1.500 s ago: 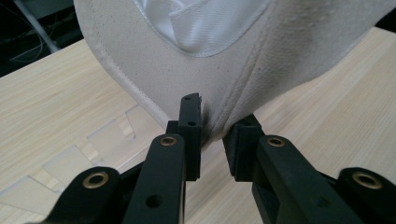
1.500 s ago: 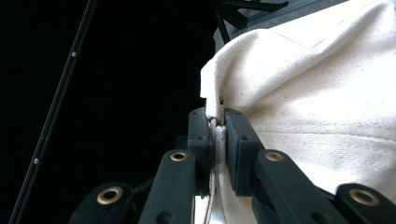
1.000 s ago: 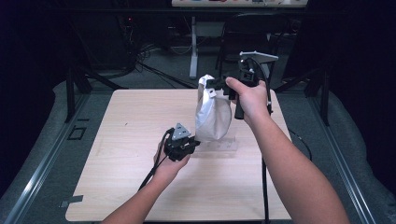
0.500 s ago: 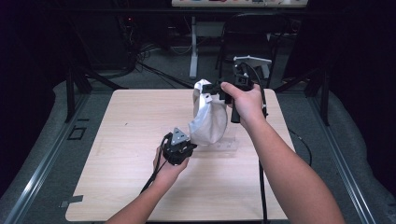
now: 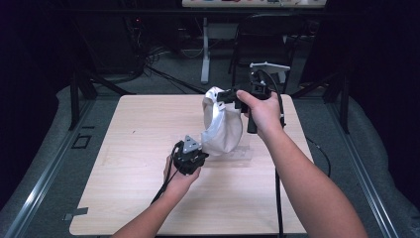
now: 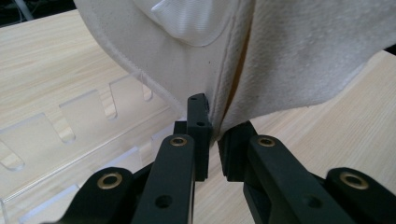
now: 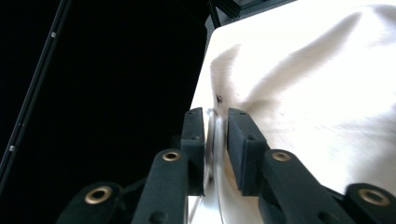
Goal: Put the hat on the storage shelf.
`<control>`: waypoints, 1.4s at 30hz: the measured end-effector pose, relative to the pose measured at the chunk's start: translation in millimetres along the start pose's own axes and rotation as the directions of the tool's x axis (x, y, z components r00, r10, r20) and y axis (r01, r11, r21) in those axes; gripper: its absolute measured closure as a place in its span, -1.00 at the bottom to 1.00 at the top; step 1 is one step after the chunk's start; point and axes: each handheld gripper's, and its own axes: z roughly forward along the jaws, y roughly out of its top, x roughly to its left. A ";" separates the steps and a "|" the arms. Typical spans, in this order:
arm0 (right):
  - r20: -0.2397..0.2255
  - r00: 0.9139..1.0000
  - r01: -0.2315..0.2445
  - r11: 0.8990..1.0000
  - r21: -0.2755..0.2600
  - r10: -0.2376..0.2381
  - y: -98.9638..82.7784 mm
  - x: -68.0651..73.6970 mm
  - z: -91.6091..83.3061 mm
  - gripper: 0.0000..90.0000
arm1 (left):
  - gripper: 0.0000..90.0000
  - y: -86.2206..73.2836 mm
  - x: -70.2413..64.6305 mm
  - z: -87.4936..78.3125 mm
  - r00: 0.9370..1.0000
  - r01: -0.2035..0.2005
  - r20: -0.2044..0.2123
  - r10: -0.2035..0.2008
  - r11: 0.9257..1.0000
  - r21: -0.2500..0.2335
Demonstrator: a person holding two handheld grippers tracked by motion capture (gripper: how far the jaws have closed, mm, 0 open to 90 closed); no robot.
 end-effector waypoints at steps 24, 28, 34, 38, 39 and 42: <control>0.125 0.970 0.222 0.968 -0.120 -0.207 -30.1 -20.8 -35.4 0.12 | 0.90 2.3 4.4 1.2 1.000 -0.014 -0.001 0.014 0.999 0.050; 0.126 0.968 0.234 0.963 -0.135 -0.218 -35.6 -24.7 -40.5 0.11 | 0.90 -0.1 6.3 1.9 1.000 0.001 -0.006 0.000 0.998 0.063; 0.139 0.961 0.260 0.950 -0.171 -0.238 -45.8 -28.9 -53.8 0.11 | 0.90 -2.9 4.2 9.5 1.000 -0.012 -0.025 0.015 0.993 0.114; 0.148 0.956 0.280 0.942 -0.186 -0.255 -55.2 -29.3 -57.3 0.10 | 0.90 -3.7 2.8 11.5 0.999 -0.023 -0.025 0.027 0.990 0.138; 0.148 0.956 0.280 0.942 -0.186 -0.255 -55.2 -29.3 -57.3 0.10 | 0.90 -3.7 2.8 11.5 0.999 -0.023 -0.025 0.027 0.990 0.138; 0.160 0.950 0.296 0.937 -0.187 -0.269 -63.1 -30.1 -54.4 0.10 | 0.90 -5.0 0.8 13.7 0.998 -0.035 -0.037 0.042 0.987 0.157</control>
